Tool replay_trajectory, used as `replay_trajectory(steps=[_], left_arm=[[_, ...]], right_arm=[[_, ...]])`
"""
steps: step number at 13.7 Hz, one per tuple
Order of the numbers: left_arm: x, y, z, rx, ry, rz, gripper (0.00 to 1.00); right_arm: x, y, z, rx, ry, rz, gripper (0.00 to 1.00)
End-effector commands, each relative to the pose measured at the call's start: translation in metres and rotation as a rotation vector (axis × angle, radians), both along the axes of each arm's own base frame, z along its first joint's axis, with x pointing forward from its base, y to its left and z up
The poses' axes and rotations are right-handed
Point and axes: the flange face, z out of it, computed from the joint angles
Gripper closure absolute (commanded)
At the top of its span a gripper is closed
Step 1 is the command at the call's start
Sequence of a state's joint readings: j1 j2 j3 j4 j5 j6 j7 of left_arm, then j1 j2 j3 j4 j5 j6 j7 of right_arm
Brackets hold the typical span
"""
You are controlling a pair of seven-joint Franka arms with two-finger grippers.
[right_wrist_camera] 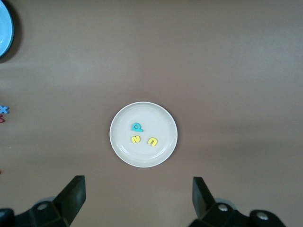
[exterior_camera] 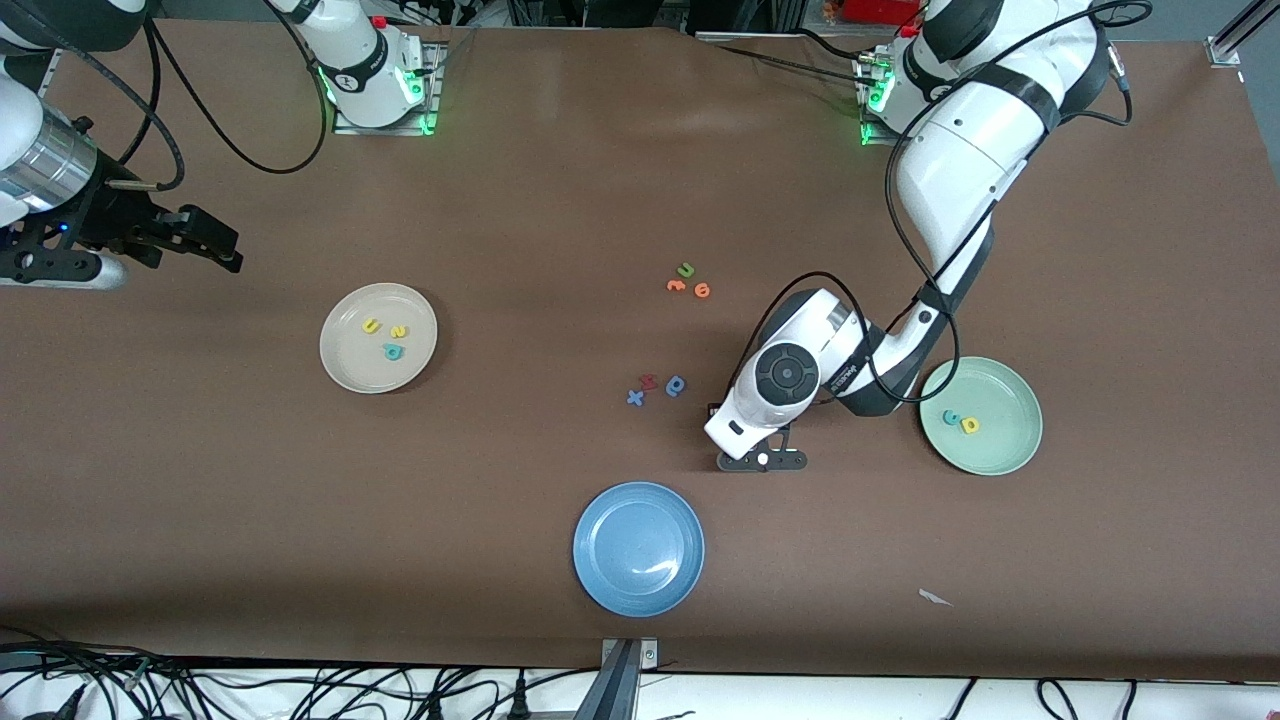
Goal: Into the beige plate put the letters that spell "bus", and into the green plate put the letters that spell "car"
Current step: 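Carry the cyan letter to the green plate and open the left gripper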
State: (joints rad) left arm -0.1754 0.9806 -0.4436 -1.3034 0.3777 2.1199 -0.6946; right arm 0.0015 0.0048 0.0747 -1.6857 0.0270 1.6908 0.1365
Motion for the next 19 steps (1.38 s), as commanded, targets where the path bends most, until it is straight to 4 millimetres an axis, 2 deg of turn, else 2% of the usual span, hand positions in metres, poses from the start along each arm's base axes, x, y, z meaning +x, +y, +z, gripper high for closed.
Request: replay_trajectory(steps=[1, 3, 4, 5, 8, 10, 12, 16, 19], left_arm=[[0.000, 0.000, -0.008, 0.005, 0.012, -0.003, 0.75], [0.003, 0.002, -0.006, 0.003, 0.008, -0.006, 0.76], [0.008, 0.008, 0.001, 0.002, 0.000, -0.004, 0.77], [0.015, 0.018, 0.011, 0.000, -0.002, -0.016, 0.78], [0.033, 0.066, 0.042, 0.019, 0.023, -0.077, 0.80], [0.043, 0.105, 0.062, 0.040, 0.053, -0.128, 0.81], [0.049, 0.153, 0.069, 0.053, 0.104, -0.218, 0.81], [0.052, 0.248, 0.066, 0.036, 0.176, -0.376, 0.82], [0.051, 0.314, 0.056, 0.026, 0.205, -0.475, 0.83]], right_arm=[[0.000, 0.000, 0.003, 0.001, -0.002, 0.019, 0.00], [0.000, 0.000, 0.003, 0.001, -0.002, 0.017, 0.00], [-0.001, 0.000, 0.003, 0.001, -0.003, 0.017, 0.00], [0.000, 0.001, 0.003, 0.001, -0.002, 0.019, 0.00], [0.000, 0.001, 0.003, 0.001, -0.002, 0.019, 0.00], [0.000, 0.001, 0.003, 0.001, -0.002, 0.019, 0.00], [0.000, 0.001, 0.003, 0.001, -0.002, 0.019, 0.00], [0.000, 0.001, 0.003, 0.001, -0.002, 0.019, 0.00], [0.000, 0.001, 0.003, 0.001, -0.002, 0.019, 0.00]])
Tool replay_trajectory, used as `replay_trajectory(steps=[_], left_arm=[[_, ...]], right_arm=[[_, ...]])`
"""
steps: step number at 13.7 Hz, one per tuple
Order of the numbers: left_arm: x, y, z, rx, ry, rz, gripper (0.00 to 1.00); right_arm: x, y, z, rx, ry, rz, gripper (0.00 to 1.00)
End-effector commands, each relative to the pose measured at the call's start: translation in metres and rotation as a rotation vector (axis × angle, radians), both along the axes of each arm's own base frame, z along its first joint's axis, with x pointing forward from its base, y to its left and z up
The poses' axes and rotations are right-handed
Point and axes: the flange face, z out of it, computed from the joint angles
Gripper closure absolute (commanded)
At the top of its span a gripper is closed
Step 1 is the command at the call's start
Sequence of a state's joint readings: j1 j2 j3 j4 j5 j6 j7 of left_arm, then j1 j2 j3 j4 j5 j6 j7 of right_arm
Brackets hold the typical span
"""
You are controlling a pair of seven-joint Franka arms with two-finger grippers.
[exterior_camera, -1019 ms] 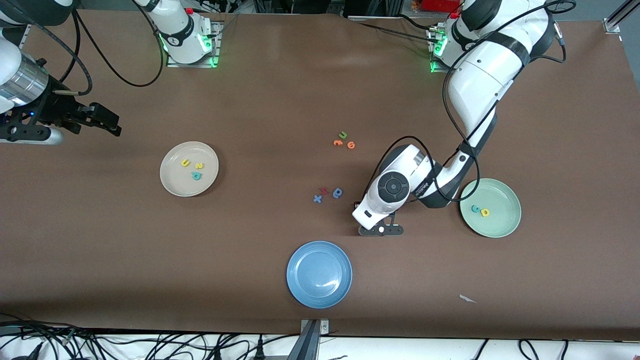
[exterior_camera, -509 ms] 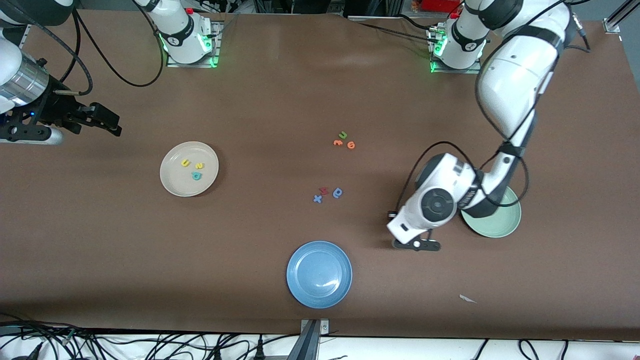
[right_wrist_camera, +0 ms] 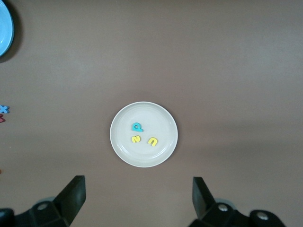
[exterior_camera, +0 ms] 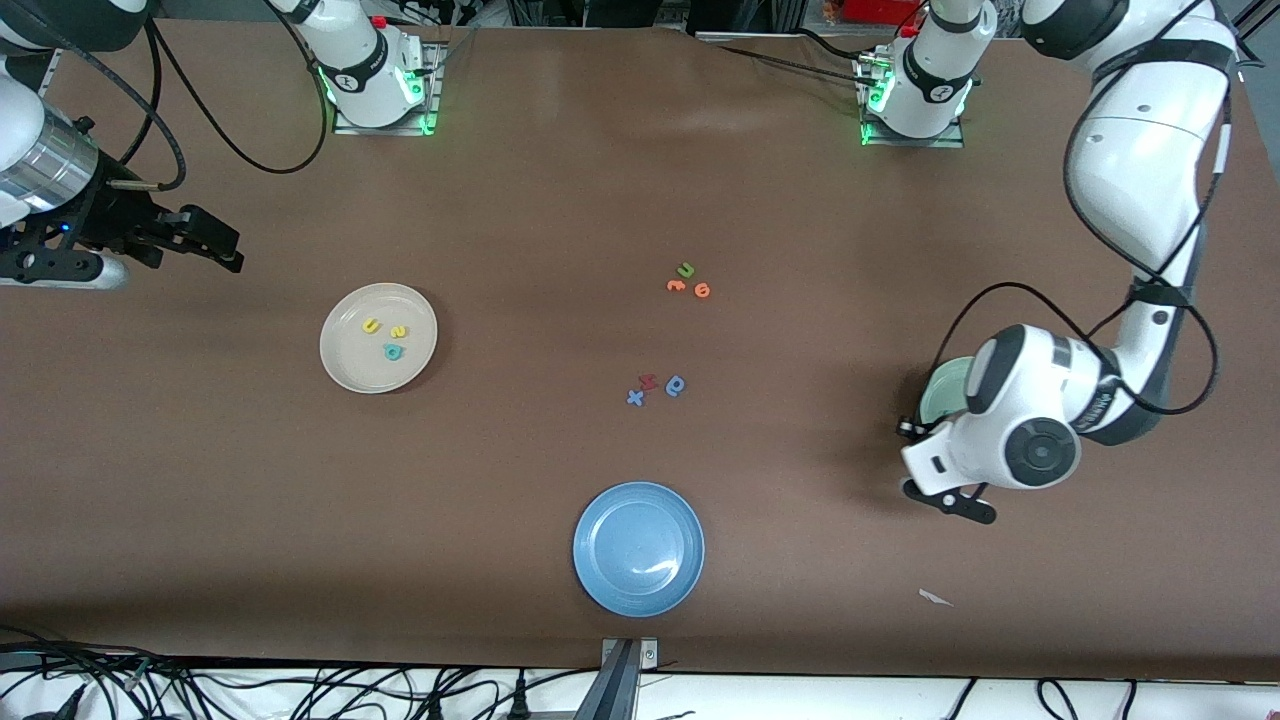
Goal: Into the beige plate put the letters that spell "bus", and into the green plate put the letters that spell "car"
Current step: 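Carry the cyan letter to the green plate and open the left gripper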
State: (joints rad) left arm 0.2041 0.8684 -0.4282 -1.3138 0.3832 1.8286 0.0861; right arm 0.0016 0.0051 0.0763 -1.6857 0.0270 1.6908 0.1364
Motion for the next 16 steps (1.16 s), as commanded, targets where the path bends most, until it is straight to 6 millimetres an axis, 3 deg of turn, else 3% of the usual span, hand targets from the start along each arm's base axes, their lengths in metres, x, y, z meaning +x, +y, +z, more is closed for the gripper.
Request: replay_trajectory(steps=[1, 3, 4, 5, 6, 10, 14, 16], left_arm=[[-0.011, 0.048, 0.003, 0.001, 0.029, -0.098, 0.83], [-0.012, 0.075, 0.000, -0.014, 0.041, -0.129, 0.82], [-0.015, 0.089, -0.003, -0.022, 0.056, -0.128, 0.66], [-0.018, 0.091, -0.003, -0.021, 0.076, -0.126, 0.22], [-0.017, 0.091, 0.002, -0.021, 0.086, -0.115, 0.00], [-0.010, 0.090, 0.041, 0.002, 0.032, -0.074, 0.00], [-0.008, 0.088, 0.066, 0.043, -0.012, 0.029, 0.00], [-0.013, 0.100, 0.086, 0.052, -0.015, 0.036, 0.00]], right_arm=[[0.000, 0.000, 0.003, 0.001, -0.002, 0.017, 0.00], [0.000, 0.000, 0.003, 0.001, -0.002, 0.017, 0.00], [0.000, 0.001, 0.003, 0.001, -0.002, 0.017, 0.00], [0.000, 0.003, 0.003, 0.001, -0.002, 0.020, 0.00], [0.000, 0.004, 0.003, 0.001, -0.003, 0.022, 0.00], [0.000, 0.003, 0.003, 0.001, -0.002, 0.020, 0.00], [0.000, 0.003, 0.003, 0.001, -0.003, 0.020, 0.00], [0.000, 0.003, 0.003, 0.001, -0.003, 0.020, 0.00]])
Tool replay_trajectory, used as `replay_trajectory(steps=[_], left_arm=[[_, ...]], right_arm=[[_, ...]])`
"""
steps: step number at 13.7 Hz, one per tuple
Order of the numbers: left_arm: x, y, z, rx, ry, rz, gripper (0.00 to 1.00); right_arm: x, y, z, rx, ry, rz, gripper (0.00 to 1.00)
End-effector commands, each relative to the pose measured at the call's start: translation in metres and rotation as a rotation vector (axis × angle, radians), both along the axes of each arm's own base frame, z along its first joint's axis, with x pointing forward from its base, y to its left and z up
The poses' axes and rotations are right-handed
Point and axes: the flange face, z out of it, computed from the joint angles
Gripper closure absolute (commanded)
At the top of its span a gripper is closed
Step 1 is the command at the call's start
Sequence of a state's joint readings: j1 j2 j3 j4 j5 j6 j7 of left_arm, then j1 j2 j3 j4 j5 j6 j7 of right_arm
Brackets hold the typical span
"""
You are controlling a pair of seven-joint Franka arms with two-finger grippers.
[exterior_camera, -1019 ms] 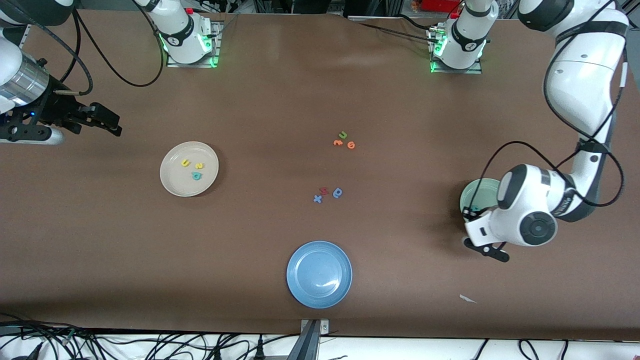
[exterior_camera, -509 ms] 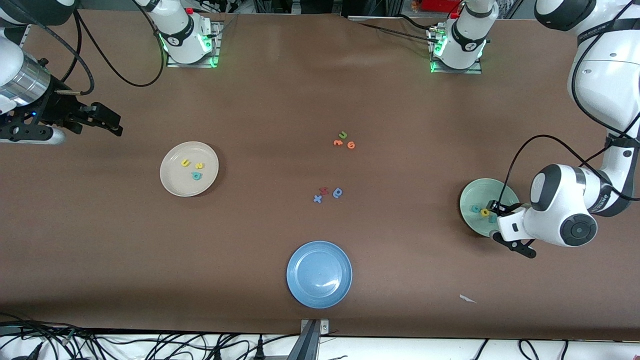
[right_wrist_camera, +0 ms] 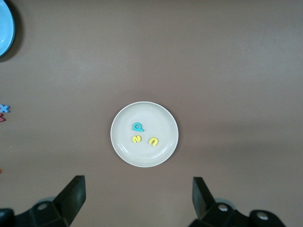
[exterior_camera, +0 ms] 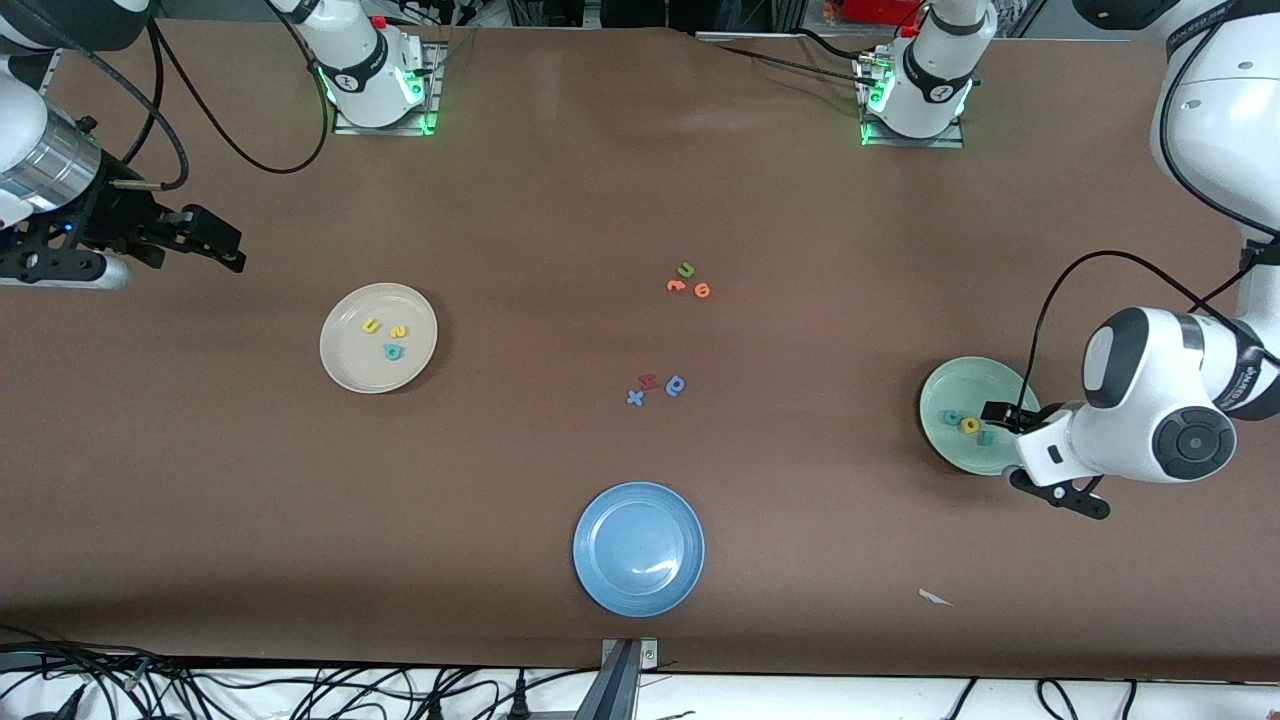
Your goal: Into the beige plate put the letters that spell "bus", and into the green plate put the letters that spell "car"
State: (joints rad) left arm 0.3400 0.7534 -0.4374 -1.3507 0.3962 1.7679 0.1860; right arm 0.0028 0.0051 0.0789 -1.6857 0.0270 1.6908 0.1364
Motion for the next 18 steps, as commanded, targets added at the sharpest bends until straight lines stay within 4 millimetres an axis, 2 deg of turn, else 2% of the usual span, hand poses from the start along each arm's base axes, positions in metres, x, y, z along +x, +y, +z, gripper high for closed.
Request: replay_trajectory(steps=[1, 2, 5, 9, 11, 14, 17, 18], left_arm=[[-0.013, 0.007, 0.040, 0.001, -0.008, 0.036, 0.00], [-0.026, 0.011, 0.057, -0.019, -0.009, 0.075, 0.00], [-0.074, 0.008, 0.117, -0.081, -0.052, 0.126, 0.00], [-0.126, -0.004, 0.225, -0.084, -0.175, 0.159, 0.00], [-0.145, -0.005, 0.268, -0.088, -0.216, 0.164, 0.00], [-0.159, 0.001, 0.303, -0.085, -0.191, 0.174, 0.00], [-0.167, 0.002, 0.303, -0.070, -0.121, 0.175, 0.00], [-0.166, 0.002, 0.310, -0.069, -0.130, 0.173, 0.00]], right_arm=[[0.000, 0.001, 0.003, 0.001, -0.002, 0.016, 0.00], [0.000, 0.001, 0.003, 0.001, -0.003, 0.016, 0.00], [0.000, 0.002, 0.003, 0.001, -0.003, 0.018, 0.00], [0.000, 0.001, 0.003, 0.001, -0.003, 0.016, 0.00], [0.000, 0.001, 0.003, 0.001, -0.002, 0.016, 0.00], [0.000, 0.001, 0.003, 0.001, -0.002, 0.016, 0.00], [0.000, 0.001, 0.003, 0.001, -0.003, 0.016, 0.00], [0.000, 0.001, 0.003, 0.001, -0.003, 0.016, 0.00]])
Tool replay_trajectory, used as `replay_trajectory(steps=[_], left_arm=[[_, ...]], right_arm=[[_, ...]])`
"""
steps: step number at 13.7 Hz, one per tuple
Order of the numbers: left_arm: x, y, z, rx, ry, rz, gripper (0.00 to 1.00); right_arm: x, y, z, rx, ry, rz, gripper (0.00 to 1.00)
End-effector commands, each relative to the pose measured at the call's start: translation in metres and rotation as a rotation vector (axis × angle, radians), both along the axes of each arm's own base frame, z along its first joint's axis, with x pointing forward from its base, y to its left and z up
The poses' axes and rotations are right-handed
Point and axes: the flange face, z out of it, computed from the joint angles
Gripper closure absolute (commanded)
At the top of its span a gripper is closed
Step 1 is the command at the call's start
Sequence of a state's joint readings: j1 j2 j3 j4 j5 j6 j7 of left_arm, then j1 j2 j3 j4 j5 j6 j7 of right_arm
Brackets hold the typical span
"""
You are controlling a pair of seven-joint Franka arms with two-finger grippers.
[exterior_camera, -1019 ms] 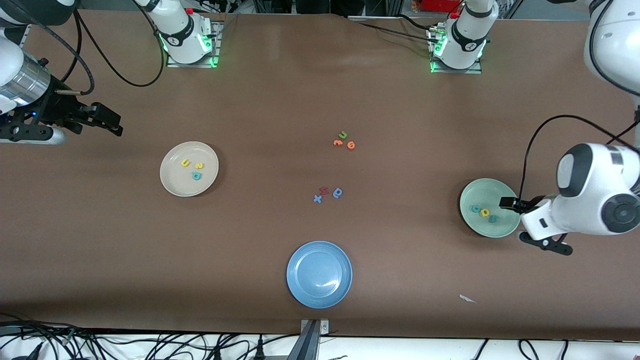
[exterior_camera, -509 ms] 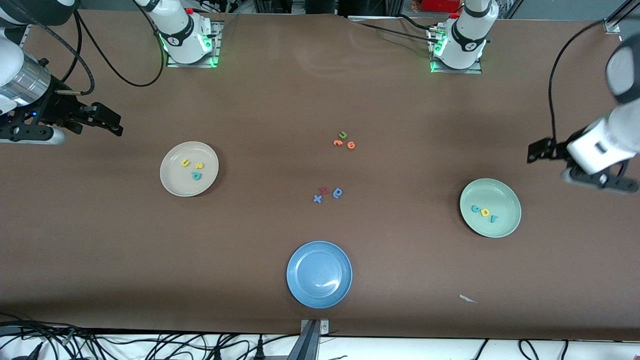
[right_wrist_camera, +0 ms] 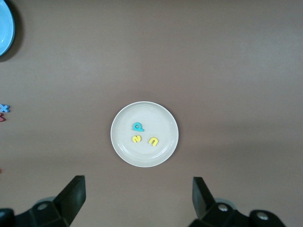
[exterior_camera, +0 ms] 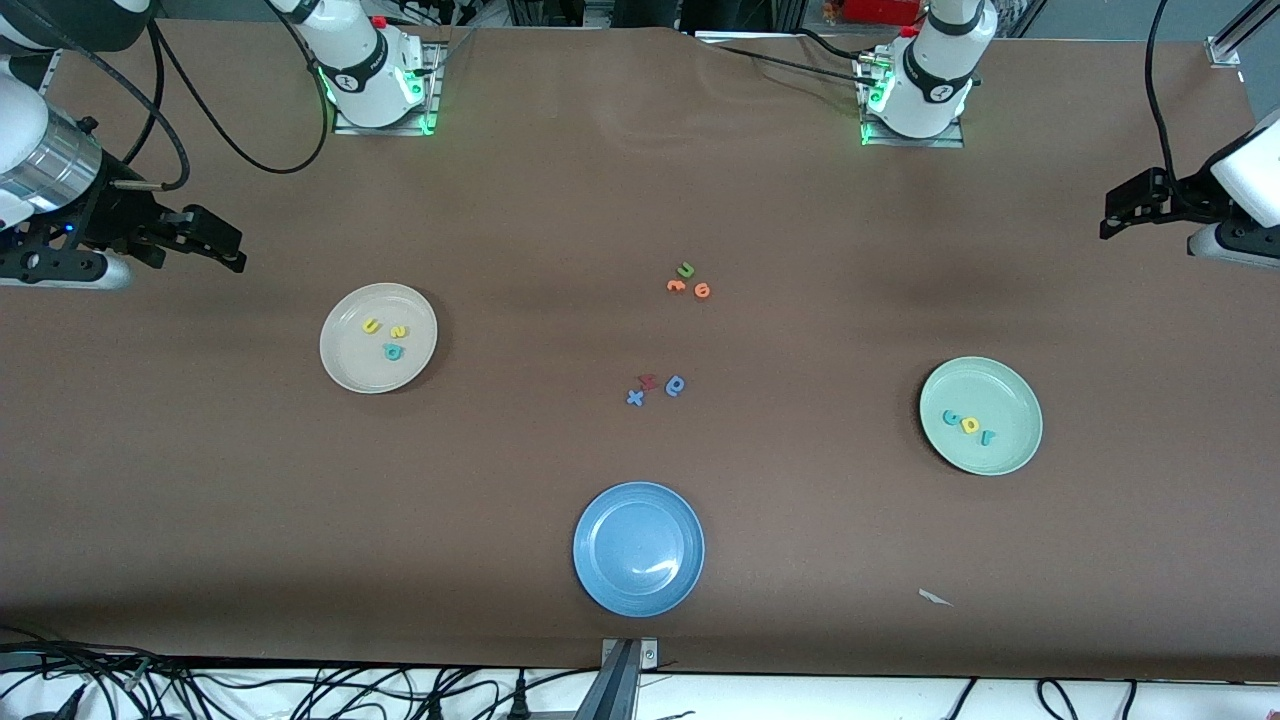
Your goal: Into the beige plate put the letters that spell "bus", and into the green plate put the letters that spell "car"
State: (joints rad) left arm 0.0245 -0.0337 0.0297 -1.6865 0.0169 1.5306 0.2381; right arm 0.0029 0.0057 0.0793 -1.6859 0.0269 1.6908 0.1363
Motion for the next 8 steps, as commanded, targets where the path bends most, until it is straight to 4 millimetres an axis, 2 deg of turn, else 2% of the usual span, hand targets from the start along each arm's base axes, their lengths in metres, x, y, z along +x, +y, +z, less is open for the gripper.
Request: replay_trajectory(steps=[1, 8], left_arm=[[0.0017, -0.0006, 0.0105, -0.010, 0.008, 0.007, 0.00], [0.0068, -0.0102, 0.0069, -0.022, 0.004, -0.011, 0.00]], right_arm=[[-0.0003, 0.0004, 0.0038, 0.001, -0.004, 0.016, 0.00], [-0.0001, 0.0004, 0.0040, 0.001, -0.006, 0.016, 0.00]])
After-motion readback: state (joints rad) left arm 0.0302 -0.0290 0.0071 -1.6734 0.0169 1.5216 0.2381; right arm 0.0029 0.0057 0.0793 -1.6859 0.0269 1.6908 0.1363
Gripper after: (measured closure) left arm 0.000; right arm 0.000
